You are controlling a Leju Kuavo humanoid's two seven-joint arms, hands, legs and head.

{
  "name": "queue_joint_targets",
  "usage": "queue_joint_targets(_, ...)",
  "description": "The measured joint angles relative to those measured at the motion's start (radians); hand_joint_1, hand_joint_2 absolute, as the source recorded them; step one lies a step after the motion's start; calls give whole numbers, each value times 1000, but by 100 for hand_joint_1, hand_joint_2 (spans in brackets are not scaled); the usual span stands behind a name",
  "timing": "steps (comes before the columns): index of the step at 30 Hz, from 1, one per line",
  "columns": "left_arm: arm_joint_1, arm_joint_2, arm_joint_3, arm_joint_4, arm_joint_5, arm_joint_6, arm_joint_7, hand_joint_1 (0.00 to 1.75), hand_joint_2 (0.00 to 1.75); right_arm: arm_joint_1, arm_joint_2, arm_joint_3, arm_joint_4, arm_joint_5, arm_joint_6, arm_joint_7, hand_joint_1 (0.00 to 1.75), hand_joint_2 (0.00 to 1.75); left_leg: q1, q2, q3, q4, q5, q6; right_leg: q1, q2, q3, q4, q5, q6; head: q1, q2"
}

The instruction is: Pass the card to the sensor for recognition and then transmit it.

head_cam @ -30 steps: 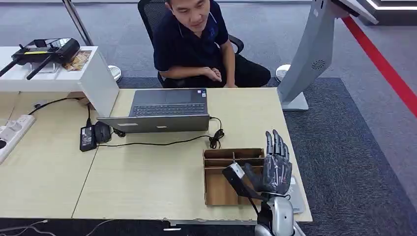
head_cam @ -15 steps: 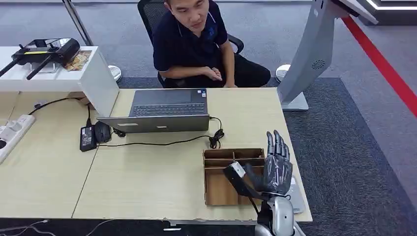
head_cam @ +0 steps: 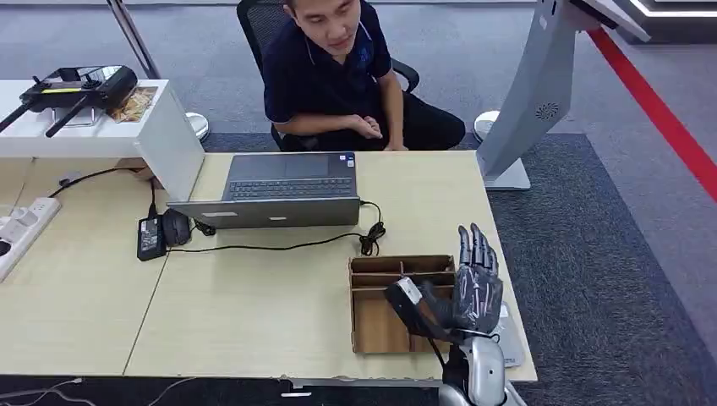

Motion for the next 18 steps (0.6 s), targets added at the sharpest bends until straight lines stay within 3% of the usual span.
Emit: queue_joint_targets(18,0,0,-11,0,-3,0,-9,0,0,-12,0,-1,11,3,0,-18,0,175,0,0,0,0,0,0,0,0,0,0,0,0,0,0)
